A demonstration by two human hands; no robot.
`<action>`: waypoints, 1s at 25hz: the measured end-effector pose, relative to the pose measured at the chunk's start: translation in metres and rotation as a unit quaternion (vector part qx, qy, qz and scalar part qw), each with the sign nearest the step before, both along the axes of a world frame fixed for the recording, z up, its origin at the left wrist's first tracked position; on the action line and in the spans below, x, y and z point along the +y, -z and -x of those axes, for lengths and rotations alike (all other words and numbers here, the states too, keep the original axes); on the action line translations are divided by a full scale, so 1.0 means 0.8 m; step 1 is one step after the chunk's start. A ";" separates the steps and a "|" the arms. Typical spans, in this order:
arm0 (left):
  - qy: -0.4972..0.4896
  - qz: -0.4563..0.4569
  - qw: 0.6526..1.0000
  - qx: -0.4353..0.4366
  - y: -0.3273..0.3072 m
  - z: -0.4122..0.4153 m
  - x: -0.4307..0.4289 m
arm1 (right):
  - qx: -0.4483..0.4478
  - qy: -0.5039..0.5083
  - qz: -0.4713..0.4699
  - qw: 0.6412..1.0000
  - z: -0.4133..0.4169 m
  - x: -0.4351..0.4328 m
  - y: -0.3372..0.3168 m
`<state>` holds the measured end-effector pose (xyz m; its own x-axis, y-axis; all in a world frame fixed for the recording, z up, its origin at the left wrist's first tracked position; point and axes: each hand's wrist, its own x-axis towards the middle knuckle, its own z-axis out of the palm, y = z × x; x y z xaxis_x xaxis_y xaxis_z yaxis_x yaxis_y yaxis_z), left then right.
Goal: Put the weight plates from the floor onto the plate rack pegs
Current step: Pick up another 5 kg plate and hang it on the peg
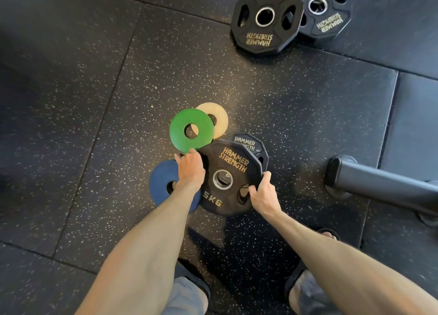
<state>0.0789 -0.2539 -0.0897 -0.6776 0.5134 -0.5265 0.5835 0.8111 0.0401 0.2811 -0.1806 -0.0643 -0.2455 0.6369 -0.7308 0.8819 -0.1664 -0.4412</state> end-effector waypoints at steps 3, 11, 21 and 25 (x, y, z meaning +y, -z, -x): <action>-0.083 -0.061 0.994 -0.041 -0.059 -0.004 0.004 | 0.025 -0.060 -0.043 0.997 0.009 0.042 -0.064; -0.165 -0.256 0.951 -0.043 -0.450 0.047 0.083 | 0.147 -0.094 -0.163 0.971 0.064 0.163 -0.426; -0.130 -0.498 0.857 0.012 -1.106 0.087 0.149 | 0.293 -0.085 -0.336 0.891 0.080 0.240 -1.074; -0.079 -0.564 0.819 0.068 -1.322 0.074 0.146 | 0.345 -0.092 -0.397 0.845 0.054 0.246 -1.300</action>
